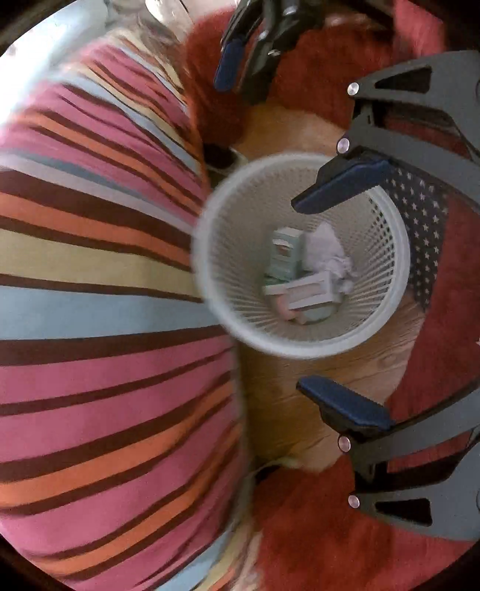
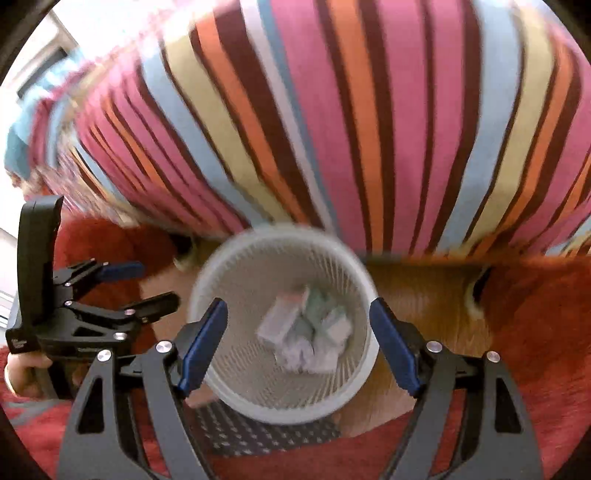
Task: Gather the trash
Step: 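Drop white snack bag from left tool while right tool drops round cookie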
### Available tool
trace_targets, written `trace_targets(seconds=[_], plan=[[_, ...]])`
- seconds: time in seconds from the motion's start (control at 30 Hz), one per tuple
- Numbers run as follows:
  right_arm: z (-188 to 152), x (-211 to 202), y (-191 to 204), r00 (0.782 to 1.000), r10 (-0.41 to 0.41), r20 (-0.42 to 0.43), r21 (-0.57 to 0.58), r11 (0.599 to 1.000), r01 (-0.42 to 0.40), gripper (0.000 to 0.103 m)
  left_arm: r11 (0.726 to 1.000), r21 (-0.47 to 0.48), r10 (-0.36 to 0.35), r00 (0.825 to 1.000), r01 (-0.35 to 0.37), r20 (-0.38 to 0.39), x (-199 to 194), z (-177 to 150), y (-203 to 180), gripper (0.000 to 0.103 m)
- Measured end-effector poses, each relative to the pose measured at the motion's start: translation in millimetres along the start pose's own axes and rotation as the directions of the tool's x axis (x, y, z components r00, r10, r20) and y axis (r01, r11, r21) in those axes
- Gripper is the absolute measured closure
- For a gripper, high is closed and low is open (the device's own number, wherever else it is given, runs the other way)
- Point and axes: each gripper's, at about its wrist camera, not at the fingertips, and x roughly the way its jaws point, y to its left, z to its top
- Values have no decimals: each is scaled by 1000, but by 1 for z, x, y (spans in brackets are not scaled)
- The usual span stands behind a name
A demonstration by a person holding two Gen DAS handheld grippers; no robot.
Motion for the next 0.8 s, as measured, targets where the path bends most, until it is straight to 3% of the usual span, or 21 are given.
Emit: trace_targets(seconds=[0.1, 0.17, 0.23, 0.3, 0.37, 0.47, 0.6, 0.8], plan=[[31, -46, -7, 989, 6, 150, 3, 1000, -6, 28, 1000, 18, 1, 986, -4, 167, -62, 37, 11, 16], [61, -75, -13, 965, -17, 261, 2, 1000, 17, 27, 999, 7, 35, 958, -38, 285, -99, 73, 23, 16], [97, -96, -20, 931, -47, 362, 11, 999, 46, 19, 997, -20, 78, 923, -76, 377, -122, 112, 36, 16], [136, -109, -28, 887, -92, 452, 25, 996, 91, 19, 993, -61, 121, 886, -105, 448, -136, 152, 49, 16], [172, -111, -36, 852, -125, 508, 42, 992, 121, 19, 992, -97, 116, 867, -78, 484, -138, 200, 63, 16], [227, -102, -49, 821, -164, 547, 71, 986, 149, 19, 990, -137, 101, 871, -40, 480, -125, 262, 78, 16], [290, -77, -67, 816, -210, 539, 95, 977, 189, 19, 990, -131, 104, 888, -50, 448, -95, 330, 85, 16], [345, -53, -101, 813, -296, 502, 121, 954, 273, 19, 994, -96, 82, 911, -47, 403, -63, 380, 88, 16]])
